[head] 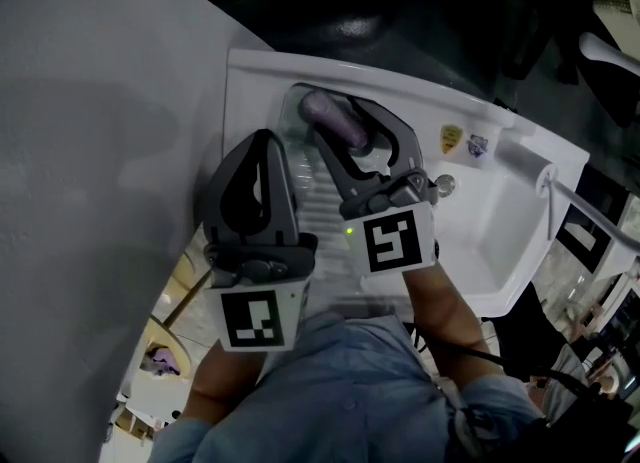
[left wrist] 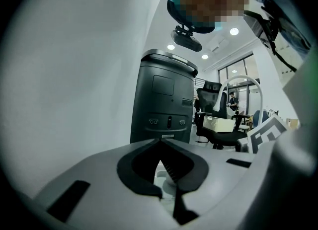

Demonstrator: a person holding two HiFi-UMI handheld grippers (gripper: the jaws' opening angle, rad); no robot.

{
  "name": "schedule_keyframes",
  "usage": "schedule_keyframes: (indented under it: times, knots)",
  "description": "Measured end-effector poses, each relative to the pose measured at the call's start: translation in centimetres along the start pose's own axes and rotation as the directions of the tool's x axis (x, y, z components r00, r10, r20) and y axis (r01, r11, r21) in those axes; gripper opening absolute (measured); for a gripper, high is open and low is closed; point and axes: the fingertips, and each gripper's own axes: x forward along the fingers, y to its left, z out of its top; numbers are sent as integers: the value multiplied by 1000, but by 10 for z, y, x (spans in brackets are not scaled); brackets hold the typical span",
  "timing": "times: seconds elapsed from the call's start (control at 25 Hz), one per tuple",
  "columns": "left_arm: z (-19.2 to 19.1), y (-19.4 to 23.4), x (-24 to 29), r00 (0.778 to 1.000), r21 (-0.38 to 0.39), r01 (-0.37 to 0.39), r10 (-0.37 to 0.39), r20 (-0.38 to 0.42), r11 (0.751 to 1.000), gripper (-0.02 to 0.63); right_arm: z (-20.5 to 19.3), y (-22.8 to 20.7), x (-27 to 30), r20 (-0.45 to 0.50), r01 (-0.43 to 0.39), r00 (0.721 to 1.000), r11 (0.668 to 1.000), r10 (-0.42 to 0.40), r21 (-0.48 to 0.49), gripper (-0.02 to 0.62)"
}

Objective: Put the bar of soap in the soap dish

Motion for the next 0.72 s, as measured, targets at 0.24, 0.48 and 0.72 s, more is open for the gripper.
schedule_keyframes:
  times: [0.24,0.48,0.72]
  knots:
    - [5,-2,-5,1000,-1,7,-7,10,1000,6,1,11,-4,-8,-41,999,999,41,-2,215]
    - [5,-2,-5,1000,-8,12,-12,11,1000,6,1,15,-9,-12,-62,998,998,62,-10,215]
    - [5,-5,-4,1000,-4,23,-23,10,1000,6,-1,11,-11,-18,-53,998,999,53,6,215]
